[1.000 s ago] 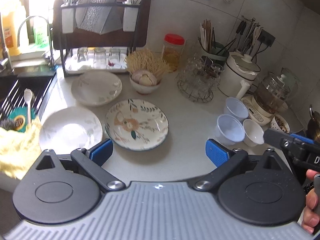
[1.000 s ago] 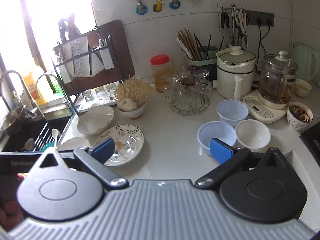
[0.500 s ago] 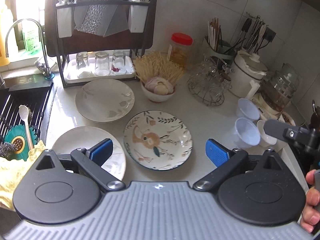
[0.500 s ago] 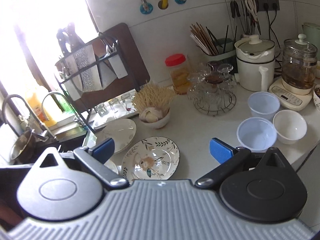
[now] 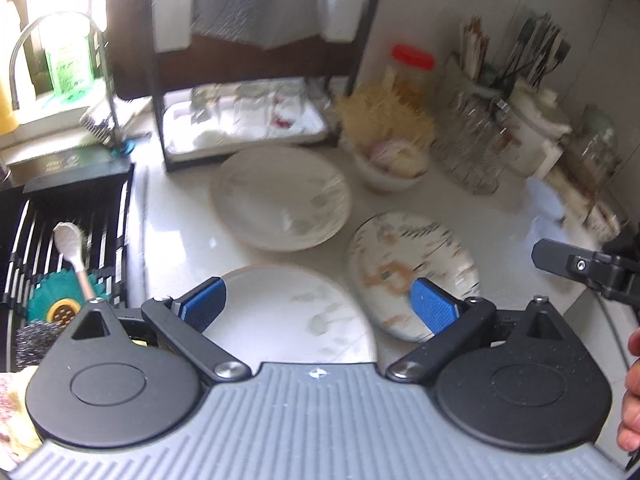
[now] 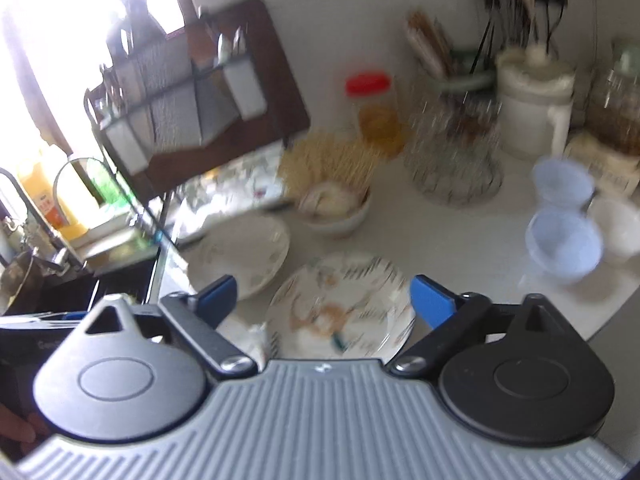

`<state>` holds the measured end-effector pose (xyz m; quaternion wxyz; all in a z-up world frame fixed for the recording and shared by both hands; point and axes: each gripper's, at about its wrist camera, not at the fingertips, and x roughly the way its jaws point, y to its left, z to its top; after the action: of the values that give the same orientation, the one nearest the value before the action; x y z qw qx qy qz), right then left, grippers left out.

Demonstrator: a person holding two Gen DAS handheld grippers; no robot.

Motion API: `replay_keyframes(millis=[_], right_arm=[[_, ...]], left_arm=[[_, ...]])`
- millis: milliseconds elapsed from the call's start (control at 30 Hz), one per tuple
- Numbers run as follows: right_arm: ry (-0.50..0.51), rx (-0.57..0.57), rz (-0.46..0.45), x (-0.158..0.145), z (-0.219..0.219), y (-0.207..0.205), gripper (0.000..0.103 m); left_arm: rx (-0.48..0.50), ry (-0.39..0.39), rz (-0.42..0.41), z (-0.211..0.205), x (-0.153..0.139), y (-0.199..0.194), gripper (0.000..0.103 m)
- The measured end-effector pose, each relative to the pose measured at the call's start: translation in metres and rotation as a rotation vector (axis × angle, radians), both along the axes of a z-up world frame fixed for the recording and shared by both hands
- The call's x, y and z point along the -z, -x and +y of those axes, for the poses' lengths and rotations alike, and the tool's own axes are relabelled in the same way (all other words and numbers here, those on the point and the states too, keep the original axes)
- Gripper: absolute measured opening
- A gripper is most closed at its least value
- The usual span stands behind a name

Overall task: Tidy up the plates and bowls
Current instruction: 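Move both grippers to the leaf-pattern plate by the sink and close on its rim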

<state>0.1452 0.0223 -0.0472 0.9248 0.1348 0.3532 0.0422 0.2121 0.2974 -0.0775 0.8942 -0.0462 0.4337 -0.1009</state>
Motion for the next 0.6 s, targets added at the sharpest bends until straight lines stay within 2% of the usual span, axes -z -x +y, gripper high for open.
replay_keyframes(millis=[133,267,400,500,600], right_arm=[[-0.011,-0.046,0.045,0.023,0.024,-0.005,0.085],[-0.027,-0.088,0.113,0.048,0.04,-0.005,0.073],[-0.074,-0.079,0.153,0.063,0.048,-0.002,0.066],[-0.074,-0.105,0.133,0.064,0.057,-0.002,0.064],[-0.089,-0.111,0.139,0.074,0.063,-0.007,0.063]], left_arm=[[0.005,-0.044,0.037,0.032,0.02,-0.002,0.101],[0.002,-0.057,0.069,0.058,0.042,-0.005,0.1],[-0.02,-0.034,0.096,0.079,0.061,-0.004,0.099],[-0.03,0.002,0.12,0.088,0.071,-0.002,0.099],[-0.019,0.005,0.119,0.091,0.077,-0.001,0.099]])
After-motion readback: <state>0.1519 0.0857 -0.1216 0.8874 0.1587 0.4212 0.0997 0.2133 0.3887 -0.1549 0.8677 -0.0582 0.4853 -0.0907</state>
